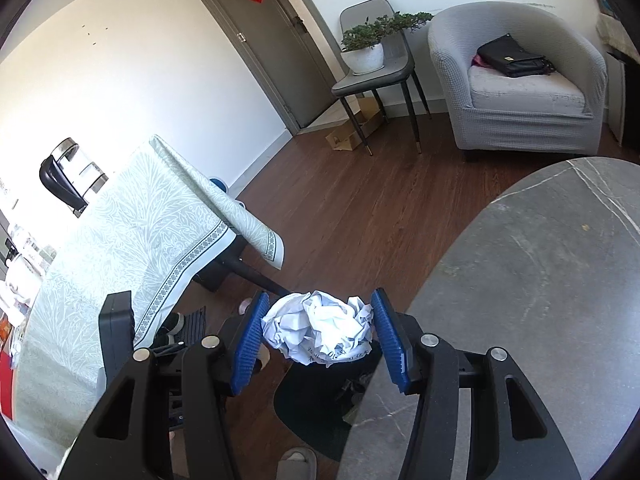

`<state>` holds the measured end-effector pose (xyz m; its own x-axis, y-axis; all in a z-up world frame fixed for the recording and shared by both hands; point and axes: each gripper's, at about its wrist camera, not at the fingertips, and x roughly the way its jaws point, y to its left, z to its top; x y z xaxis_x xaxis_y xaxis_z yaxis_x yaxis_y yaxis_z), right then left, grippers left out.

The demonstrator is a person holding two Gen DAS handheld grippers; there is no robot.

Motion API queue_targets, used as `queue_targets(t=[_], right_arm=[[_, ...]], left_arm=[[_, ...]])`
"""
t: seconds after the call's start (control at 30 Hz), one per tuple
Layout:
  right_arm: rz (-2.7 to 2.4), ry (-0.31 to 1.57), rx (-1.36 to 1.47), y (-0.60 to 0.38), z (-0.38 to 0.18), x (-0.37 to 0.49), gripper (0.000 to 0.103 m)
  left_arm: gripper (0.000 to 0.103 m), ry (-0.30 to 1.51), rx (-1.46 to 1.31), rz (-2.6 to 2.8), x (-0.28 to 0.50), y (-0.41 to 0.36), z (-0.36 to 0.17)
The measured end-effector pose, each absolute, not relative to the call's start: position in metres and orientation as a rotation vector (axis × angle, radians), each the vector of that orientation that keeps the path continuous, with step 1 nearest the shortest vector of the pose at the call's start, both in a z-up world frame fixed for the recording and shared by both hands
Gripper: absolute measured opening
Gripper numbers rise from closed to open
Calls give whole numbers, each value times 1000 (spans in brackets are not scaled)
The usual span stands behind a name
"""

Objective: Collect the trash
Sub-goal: 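Carry the tape roll and paper over the green bin and open both tools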

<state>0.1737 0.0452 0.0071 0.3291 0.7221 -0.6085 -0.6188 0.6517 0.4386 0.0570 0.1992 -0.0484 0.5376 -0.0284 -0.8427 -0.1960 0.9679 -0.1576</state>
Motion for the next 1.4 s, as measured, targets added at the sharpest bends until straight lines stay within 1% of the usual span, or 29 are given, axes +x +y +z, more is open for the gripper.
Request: queue_targets(t=[0.23, 0.4, 0.47, 0.5, 0.53, 0.63, 0.8, 0.87, 0.93, 1.07, 1.27, 1.4], right_arm=[[906, 905, 68, 88, -11, 166, 54], [916, 916, 19, 113, -17, 160, 54], [918, 922, 7, 121, -20, 158, 54], [917, 925, 2, 125, -21, 158, 54], [917, 928, -1, 129, -23, 158, 54], [913, 940, -14, 136, -29, 158, 54], [897, 968, -44, 149, -44, 158, 54], [895, 980, -53, 154, -50, 158, 54], [893, 990, -62, 159, -56, 157, 54], [888, 1010, -92, 168, -66, 156, 54], [873, 1076, -168, 184, -96, 151, 54], [866, 1126, -239, 196, -119, 145, 54]], left_arm=[[51, 1145, -190, 97, 49, 206, -88], [51, 1213, -162, 84, 43, 210, -109], [55, 1234, -165, 86, 42, 215, -117], [62, 1247, -166, 84, 41, 217, -120], [64, 1253, -167, 84, 41, 218, -122], [64, 1260, -169, 95, 38, 223, -123], [64, 1202, -191, 119, 30, 237, -108], [63, 1177, -205, 136, 27, 243, -101], [60, 1147, -220, 155, 25, 249, -94], [56, 1069, -256, 183, 21, 261, -73], [46, 964, -309, 190, 14, 271, -47], [37, 934, -325, 192, 13, 275, -39]])
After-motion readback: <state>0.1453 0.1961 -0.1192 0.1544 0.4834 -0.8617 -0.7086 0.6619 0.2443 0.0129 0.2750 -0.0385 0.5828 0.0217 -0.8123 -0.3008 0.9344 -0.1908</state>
